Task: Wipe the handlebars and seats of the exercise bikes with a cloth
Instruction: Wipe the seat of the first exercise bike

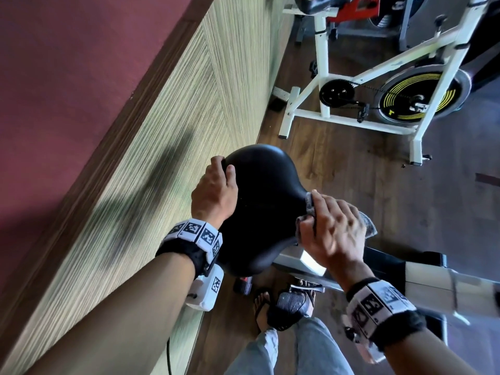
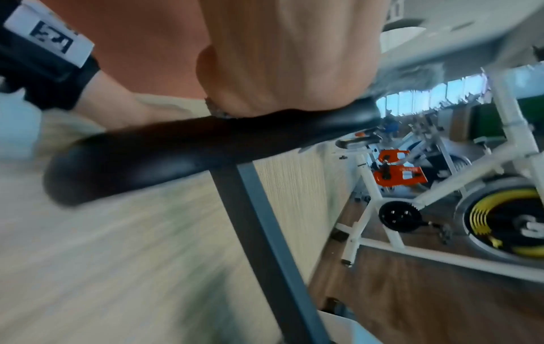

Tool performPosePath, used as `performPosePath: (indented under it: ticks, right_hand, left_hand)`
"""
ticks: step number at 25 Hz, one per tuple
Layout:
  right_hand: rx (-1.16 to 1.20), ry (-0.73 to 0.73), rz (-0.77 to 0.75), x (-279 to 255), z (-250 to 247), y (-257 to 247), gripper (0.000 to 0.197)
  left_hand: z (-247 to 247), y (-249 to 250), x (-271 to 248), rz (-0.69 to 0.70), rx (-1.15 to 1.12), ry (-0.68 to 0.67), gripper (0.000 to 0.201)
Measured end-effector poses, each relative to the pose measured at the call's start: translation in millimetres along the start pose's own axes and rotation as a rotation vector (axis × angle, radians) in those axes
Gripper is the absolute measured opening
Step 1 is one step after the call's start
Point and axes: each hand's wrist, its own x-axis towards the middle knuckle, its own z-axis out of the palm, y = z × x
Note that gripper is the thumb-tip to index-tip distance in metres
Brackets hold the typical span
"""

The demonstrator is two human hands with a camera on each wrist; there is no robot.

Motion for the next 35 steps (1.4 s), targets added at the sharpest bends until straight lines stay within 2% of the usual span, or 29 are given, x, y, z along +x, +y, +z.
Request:
performPosePath:
  ticks: [2,4,6,7,8,9,10,12,13,14,15,16,19,22,25,28,29,32,33,35]
  right_hand:
    - [-0.054,-0.143,0.139,22,5,-36,0.066]
    - [-0.054,-0.282,0.16,37,9,-73,0.076]
    - [-0.016,-0.344,0.046,46,16,-88,0.08]
    - [0.019,-0.341,-0.039,46,15,-86,0.08]
    - [0.087,-0.339,-0.123,44,11,-80,0.079]
    - [0.197,-0.334,-0.184,40,5,-69,0.076]
    - [0.312,-0.3,-0.208,36,-1,-56,0.071]
    - [0.408,-0.122,-0.132,27,-7,-27,0.062]
    - [0.4,-0.02,-0.054,25,-7,-14,0.057]
    - [0.382,0.063,0.028,22,-6,-3,0.052]
    - [0.373,0.107,0.099,21,-5,2,0.048]
    - [0.371,0.122,0.147,22,-4,3,0.045]
    - [0.39,0.115,0.199,35,-2,-4,0.038]
    - [0.356,0.085,0.212,40,2,-7,0.039]
    - [0.304,0.05,0.175,41,3,-7,0.038]
    - [0.17,-0.071,0.232,47,5,-6,0.038]
    - [0.153,-0.082,0.258,49,6,-6,0.038]
    - [0.126,-0.094,0.289,51,8,-7,0.039]
    - [0.116,-0.102,0.3,51,8,-8,0.041]
    - [0.107,-0.114,0.325,53,8,-10,0.042]
  left_hand:
    - [0,1,1,0.027,0.038,0.019,0.033]
    - [2,-4,2,0.083,0.107,-0.015,0.031]
    - [3,-10,7,0.09,0.059,-0.041,0.033]
    - [3,-12,11,0.045,-0.025,-0.056,0.037]
    - [2,-13,13,-0.01,-0.112,-0.078,0.041]
    - [1,-12,12,-0.007,-0.157,-0.074,0.047]
    - [-1,-11,8,0.094,-0.147,-0.035,0.054]
    - [-6,2,-5,0.508,-0.034,0.019,0.06]
    - [-5,10,-11,0.734,0.038,-0.041,0.057]
    - [-4,19,-14,0.913,0.122,-0.157,0.056]
    - [-3,29,-15,1.019,0.208,-0.283,0.058]
    - [-1,38,-14,1.066,0.288,-0.378,0.062]
    - [7,56,1,1.16,0.438,-0.55,0.07]
    - [15,58,24,1.146,0.445,-0.665,0.07]
    - [28,65,62,1.101,0.341,-0.633,0.06]
    - [36,74,103,1.042,0.448,-0.623,0.071]
    - [35,75,113,0.974,0.488,-0.64,0.069]
    - [37,78,128,0.528,0.415,-0.716,0.067]
    - [37,83,124,0.496,0.448,-0.69,0.064]
    - [39,88,112,0.732,0.532,-0.583,0.061]
